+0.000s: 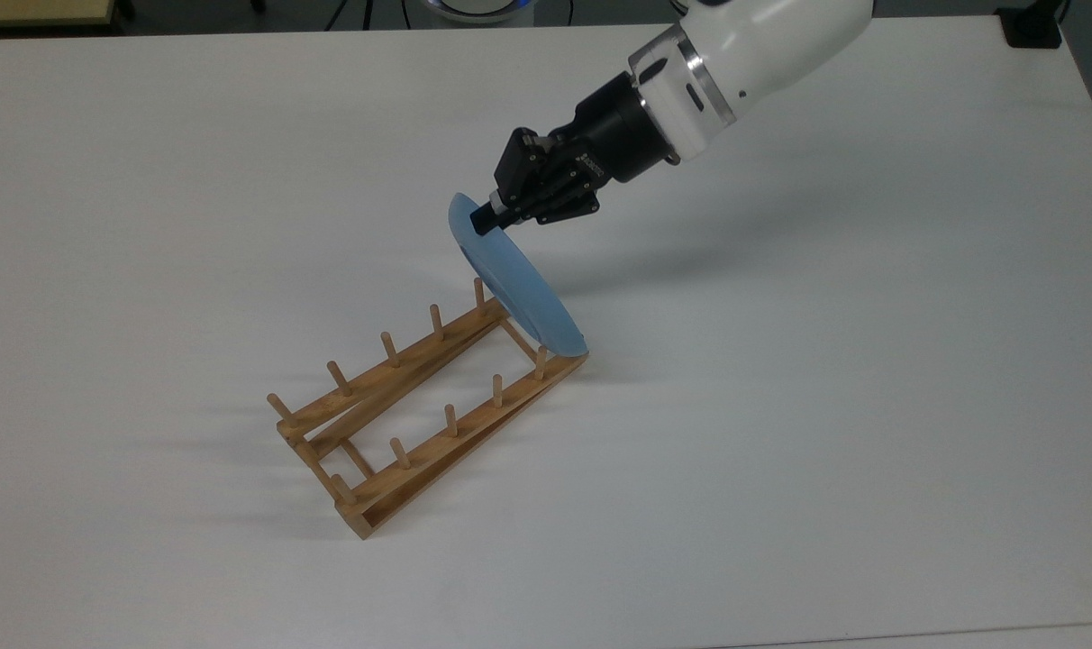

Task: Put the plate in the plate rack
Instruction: 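Carry the upright plate over the rack and lower it between pegs, then open the gripper to release the plate in the rack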

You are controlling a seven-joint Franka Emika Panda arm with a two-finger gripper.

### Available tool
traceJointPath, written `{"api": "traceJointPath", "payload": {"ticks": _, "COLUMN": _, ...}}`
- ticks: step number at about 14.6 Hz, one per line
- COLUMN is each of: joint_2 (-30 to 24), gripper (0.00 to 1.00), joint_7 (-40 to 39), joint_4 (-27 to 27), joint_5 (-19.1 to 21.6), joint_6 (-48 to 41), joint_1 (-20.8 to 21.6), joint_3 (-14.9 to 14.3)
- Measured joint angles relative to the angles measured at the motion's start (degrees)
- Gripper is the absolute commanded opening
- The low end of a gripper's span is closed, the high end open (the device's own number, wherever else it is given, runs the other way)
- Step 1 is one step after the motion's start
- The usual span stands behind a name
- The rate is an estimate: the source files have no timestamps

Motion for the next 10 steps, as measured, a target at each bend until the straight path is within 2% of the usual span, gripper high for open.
{"api": "traceJointPath", "payload": {"ticks": 1, "joint_2": 0.7, "gripper": 0.31, "joint_7": 0.7, "joint_4": -0.1, "joint_5": -0.1, "joint_6": 0.0, "joint_1": 0.0, "joint_3": 0.3}}
{"api": "traceJointPath", "payload": {"ticks": 2, "joint_2": 1.0, "gripper": 0.73, "joint_7": 1.0, "joint_4": -0.1, "joint_5": -0.1, "joint_6": 0.0, "joint_1": 0.0, "joint_3": 0.4}}
{"api": "traceJointPath", "payload": {"ticks": 3, "joint_2": 1.1, "gripper": 1.00, "joint_7": 1.1, "joint_4": -0.1, "joint_5": -0.1, "joint_6": 0.0, "joint_1": 0.0, "joint_3": 0.4}}
{"api": "traceJointPath", "payload": {"ticks": 10, "joint_2": 1.1, "gripper": 1.00, "joint_7": 8.2, "joint_4": 0.2, "joint_5": 0.4, "joint_6": 0.3, "joint_1": 0.0, "joint_3": 1.5}}
